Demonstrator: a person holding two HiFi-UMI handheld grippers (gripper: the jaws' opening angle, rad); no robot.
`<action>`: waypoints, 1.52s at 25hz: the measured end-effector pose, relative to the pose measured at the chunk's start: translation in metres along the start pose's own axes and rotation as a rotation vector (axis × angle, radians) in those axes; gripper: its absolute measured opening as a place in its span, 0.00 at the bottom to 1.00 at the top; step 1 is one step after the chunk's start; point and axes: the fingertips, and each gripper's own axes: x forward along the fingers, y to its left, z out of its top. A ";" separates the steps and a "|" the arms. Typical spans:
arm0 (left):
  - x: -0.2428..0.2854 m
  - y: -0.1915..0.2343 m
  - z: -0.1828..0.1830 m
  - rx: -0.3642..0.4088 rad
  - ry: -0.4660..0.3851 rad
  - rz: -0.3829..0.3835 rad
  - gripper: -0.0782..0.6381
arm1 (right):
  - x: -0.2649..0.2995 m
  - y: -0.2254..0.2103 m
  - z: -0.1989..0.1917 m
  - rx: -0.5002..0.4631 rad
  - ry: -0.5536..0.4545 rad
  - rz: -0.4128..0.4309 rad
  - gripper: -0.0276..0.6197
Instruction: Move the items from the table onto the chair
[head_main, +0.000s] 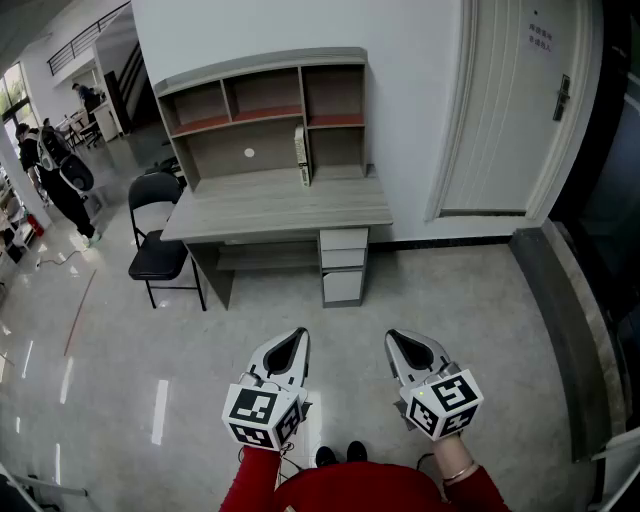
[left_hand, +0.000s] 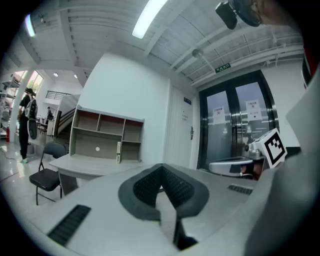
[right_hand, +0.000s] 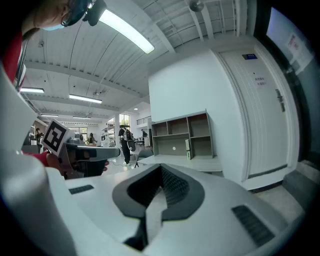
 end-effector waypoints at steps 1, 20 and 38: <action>0.000 0.000 0.000 0.001 -0.001 -0.001 0.12 | 0.000 0.000 0.000 0.000 0.001 0.000 0.05; 0.010 0.015 -0.005 -0.053 -0.008 0.032 0.12 | 0.007 -0.016 -0.005 0.033 0.023 0.018 0.06; 0.119 0.111 -0.014 -0.019 0.052 0.144 0.12 | 0.130 -0.091 -0.008 0.071 0.036 0.057 0.06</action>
